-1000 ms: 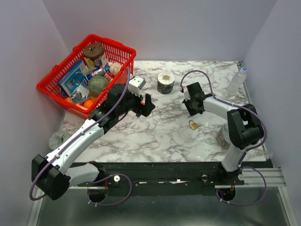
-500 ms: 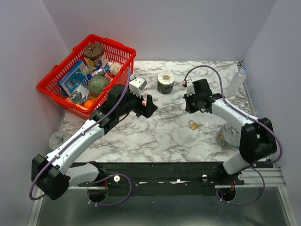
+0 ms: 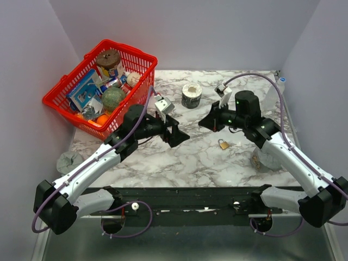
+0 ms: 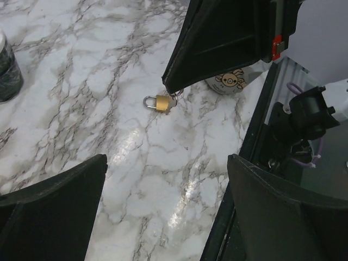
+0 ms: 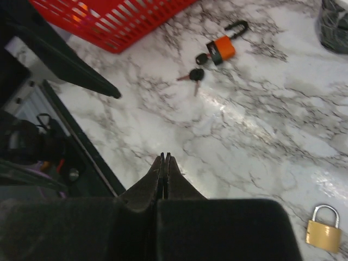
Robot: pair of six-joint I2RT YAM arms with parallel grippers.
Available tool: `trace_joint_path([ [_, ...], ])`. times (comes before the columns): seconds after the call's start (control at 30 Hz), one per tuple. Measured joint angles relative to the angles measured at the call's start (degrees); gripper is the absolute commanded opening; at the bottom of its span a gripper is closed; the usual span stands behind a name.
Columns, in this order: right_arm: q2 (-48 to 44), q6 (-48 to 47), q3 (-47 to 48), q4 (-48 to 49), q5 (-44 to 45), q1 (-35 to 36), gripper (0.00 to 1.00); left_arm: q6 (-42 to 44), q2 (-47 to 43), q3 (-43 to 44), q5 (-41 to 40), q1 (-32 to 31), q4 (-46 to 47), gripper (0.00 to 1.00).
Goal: Unlock with the key
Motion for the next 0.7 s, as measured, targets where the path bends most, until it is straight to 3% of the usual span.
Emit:
trace_joint_path([
  [0.33,-5.75,15.13,-2.51,12.74,-4.9,2.16,0.01,-1.57,-0.04,-1.81,4.48,-0.59,7.08,0.97],
  [0.57,-5.35,19.67,-2.64,16.83,-5.6,4.07,0.01,-2.21,0.37,-2.84,4.44,-1.97,10.05,0.81],
  [0.7,-5.18,20.96,-3.28,18.16,-5.75,4.39,0.01,-2.64,0.66,-2.84,3.91,-2.14,10.93,0.78],
])
